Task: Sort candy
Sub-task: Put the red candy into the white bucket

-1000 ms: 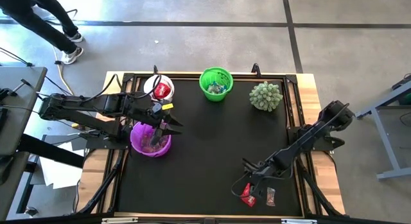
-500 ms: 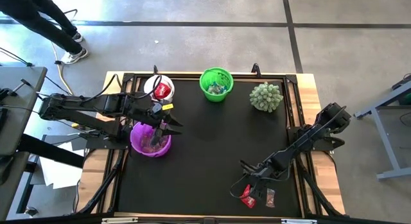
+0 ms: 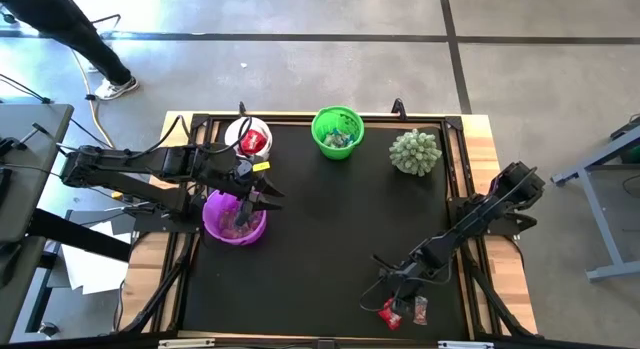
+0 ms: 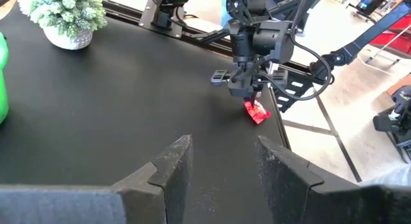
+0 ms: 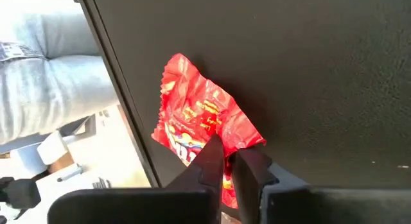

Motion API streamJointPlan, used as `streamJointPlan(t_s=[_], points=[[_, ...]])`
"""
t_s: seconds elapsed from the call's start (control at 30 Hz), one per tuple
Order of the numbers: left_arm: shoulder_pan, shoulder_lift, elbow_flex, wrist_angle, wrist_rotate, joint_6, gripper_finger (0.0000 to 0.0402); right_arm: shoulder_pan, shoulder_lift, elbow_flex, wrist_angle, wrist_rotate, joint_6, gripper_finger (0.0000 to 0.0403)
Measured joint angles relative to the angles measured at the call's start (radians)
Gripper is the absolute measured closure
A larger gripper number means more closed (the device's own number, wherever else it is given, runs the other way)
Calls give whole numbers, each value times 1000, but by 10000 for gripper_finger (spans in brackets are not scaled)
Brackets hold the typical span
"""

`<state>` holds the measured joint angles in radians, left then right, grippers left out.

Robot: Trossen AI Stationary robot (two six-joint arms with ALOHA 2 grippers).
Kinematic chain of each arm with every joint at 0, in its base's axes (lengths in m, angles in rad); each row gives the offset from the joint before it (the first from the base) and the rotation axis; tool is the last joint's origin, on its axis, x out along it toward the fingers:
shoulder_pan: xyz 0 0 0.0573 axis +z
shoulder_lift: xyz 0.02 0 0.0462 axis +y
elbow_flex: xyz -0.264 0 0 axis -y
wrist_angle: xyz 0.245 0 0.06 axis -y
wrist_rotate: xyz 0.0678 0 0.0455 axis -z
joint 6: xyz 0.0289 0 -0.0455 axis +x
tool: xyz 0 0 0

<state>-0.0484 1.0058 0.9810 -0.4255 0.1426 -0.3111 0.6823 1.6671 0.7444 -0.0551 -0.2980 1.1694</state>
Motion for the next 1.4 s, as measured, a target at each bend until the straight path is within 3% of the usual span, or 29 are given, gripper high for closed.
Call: streamJointPlan(t_s=[0.43,0.7,0.9,1.1,1.4], points=[[0,0,0,4,0,0,245,-89,-4,0,-9,101,-86,401],[0,0,0,4,0,-1,245,-250,-10,0,30,241,-231,402],[0,0,0,5,0,-1,245,-391,-94,12,116,332,-358,402],[0,0,0,7,-3,-1,245,-500,-192,150,137,432,-602,403],[0,2,0,16,-102,0,245,-558,-201,440,41,524,-847,403]])
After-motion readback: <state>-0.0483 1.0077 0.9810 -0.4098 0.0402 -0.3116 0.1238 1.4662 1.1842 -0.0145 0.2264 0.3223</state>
